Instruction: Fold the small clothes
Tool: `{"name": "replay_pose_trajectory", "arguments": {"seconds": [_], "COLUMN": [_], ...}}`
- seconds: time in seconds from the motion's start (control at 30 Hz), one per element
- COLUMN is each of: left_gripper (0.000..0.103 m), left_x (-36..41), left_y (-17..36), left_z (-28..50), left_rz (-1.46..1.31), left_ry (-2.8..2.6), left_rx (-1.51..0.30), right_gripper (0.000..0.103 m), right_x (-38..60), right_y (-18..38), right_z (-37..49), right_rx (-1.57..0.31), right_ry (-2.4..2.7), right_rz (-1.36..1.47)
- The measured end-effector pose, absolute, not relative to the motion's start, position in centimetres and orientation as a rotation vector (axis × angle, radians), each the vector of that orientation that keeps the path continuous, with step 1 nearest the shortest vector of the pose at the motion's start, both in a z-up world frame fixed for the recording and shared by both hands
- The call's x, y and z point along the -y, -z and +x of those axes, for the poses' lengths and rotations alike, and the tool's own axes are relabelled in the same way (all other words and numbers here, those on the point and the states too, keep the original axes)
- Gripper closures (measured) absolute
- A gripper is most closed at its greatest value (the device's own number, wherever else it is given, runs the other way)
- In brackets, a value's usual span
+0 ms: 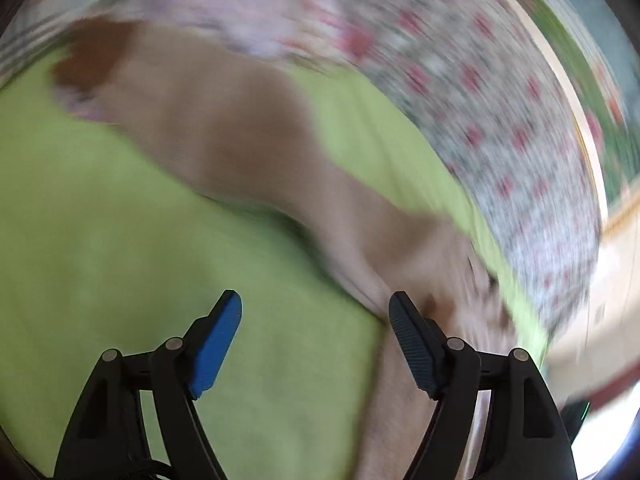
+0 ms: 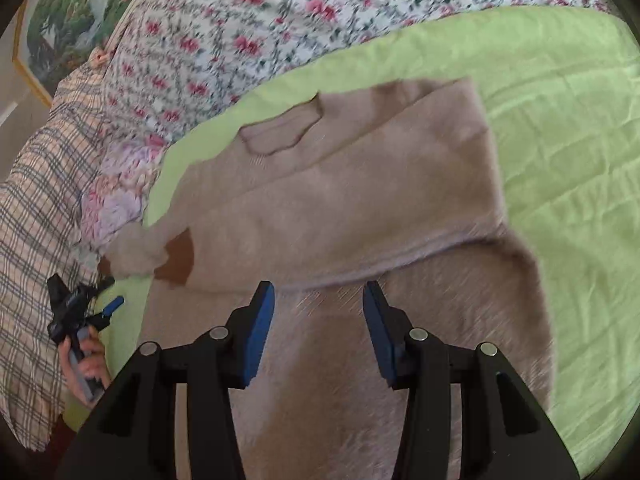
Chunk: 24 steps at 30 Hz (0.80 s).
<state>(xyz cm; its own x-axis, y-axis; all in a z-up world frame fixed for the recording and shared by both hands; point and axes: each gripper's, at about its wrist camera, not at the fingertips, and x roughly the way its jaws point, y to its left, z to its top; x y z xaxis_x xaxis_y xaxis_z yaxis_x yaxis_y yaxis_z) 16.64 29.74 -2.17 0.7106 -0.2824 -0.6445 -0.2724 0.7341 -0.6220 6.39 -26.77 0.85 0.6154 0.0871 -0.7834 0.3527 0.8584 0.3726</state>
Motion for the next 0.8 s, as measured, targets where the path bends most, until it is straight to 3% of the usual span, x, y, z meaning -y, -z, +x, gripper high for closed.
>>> {"name": "replay_pose_trajectory", "arguments": {"seconds": [0.2,0.33,0.37,0.43,0.47,0.5,0.8], "left_gripper": [0.027,0.027,0.033,0.062,0.089,0.095,0.098], "left_x": [-38.4,-40.3,-41.0,-41.4,-41.6,-41.7,-32.4], "left_y": [5.1,4.5,4.5,4.3,4.2,4.1,-4.9], "left_z": [18.7,22.0,22.8,23.5,23.8,23.8,21.0], "left_rz": [-0.999,-0.943,-0.939,-0.921,-0.915,-0.911,-0.614], "left_ry": [-0.086,-0.141,-0.16,-0.181,-0.178,-0.173,-0.035], "left_rx": [-0.742,-0.721,-0.713,-0.703,-0.709,-0.709,-0.592], "right_gripper": [0.055,0.055,0.055,0.055,0.055,0.055,0.055], "right_x": [24.5,23.6,23.3,23.0,22.9,22.9,24.4], "right_y": [0.1,0.4,0.4,0.4,0.3,0.2,-1.3], "right_z": [6.5,7.2,7.2,7.1,7.0,6.8,4.9], "right_rx": [-0.936,-0.947,-0.948,-0.948,-0.947,-0.945,-0.874], "right_ry": [0.127,0.108,0.105,0.099,0.098,0.098,0.131], "right_rz": [0.55,0.557,0.557,0.559,0.56,0.561,0.588]}}
